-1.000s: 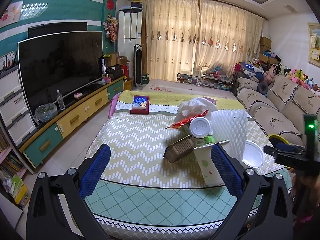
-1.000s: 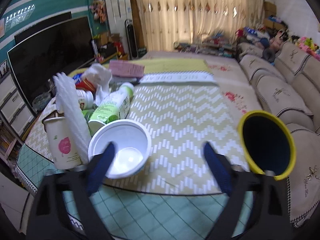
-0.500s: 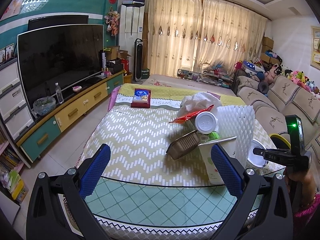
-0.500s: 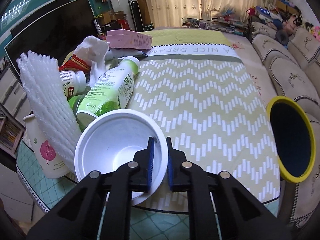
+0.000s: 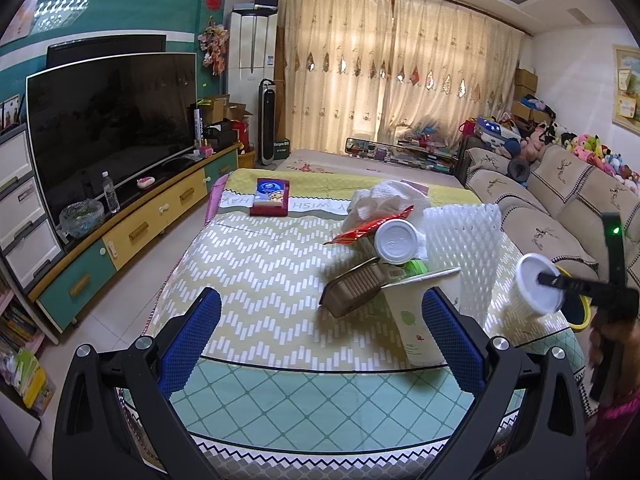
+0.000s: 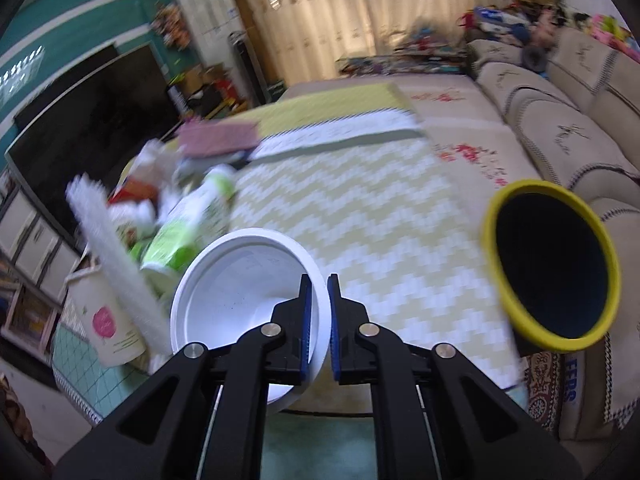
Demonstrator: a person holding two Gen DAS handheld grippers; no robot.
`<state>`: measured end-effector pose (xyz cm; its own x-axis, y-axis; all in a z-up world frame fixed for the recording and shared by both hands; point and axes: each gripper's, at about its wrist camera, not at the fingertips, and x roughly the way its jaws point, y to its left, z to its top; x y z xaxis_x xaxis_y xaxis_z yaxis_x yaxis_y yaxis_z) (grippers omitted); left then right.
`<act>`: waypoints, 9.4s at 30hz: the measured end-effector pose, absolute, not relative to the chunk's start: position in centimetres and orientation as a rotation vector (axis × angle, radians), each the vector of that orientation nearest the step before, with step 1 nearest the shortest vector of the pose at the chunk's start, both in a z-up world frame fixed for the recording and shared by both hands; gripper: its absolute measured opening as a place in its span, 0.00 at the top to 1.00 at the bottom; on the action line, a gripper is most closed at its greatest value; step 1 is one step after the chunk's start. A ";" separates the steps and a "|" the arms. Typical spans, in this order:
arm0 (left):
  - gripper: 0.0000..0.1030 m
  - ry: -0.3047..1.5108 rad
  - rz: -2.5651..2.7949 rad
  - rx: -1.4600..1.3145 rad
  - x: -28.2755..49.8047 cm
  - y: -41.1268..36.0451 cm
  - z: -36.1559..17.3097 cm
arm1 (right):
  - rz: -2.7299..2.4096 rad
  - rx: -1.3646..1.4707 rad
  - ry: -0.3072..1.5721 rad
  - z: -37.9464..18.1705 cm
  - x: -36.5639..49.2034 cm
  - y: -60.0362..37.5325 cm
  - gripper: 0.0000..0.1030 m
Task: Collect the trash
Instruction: 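Carry the bowl over the yellow-rimmed bin and release it with the right gripper, then grasp the white bubble-wrap sleeve with the left gripper, then carry the bubble-wrap sleeve over the bin and release it with the left gripper, then move the right gripper to the white paper cup, then grasp the paper cup with the right gripper and drop it into the bin, then grasp the brown plastic tray with the left gripper, then carry the brown tray over the bin and release it with the left gripper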
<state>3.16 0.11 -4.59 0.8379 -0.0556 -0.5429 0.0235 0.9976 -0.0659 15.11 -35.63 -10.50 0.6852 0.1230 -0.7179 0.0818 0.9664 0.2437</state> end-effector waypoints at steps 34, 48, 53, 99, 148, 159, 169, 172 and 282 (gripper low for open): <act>0.04 0.636 -0.287 0.075 5.9 -9.5 -5.2 | -0.499 0.321 0.981 -20.1 20.6 -55.5 0.75; 0.04 0.694 -0.250 0.127 14.2 -17.0 -5.3 | -0.393 0.341 0.831 -15.6 14.4 -51.5 0.63; 0.26 0.756 -0.207 0.072 17.1 -16.3 -6.9 | -0.368 0.355 0.807 -15.0 13.4 -51.1 0.62; 0.86 0.707 -0.954 0.311 15.1 -50.6 -6.8 | -0.508 0.446 0.668 -12.7 4.0 -57.0 0.62; 0.05 0.497 -0.093 -0.035 5.5 -0.4 1.8 | 0.326 0.132 0.804 -10.9 11.4 -27.9 0.47; 0.05 0.484 0.100 -0.220 2.2 12.6 -0.3 | 0.708 -0.072 0.820 -10.0 12.0 -11.7 0.35; 0.05 0.511 0.076 -0.244 2.3 12.2 -1.2 | 0.712 -0.182 0.881 -13.6 14.6 -6.3 0.34; 0.05 0.523 0.071 -0.243 2.5 11.8 -1.3 | 0.712 -0.169 0.901 -14.2 14.9 -6.8 0.40; 0.93 0.716 -0.866 0.256 15.3 -30.5 -5.3 | -0.481 0.396 0.676 -13.1 7.3 -53.2 0.31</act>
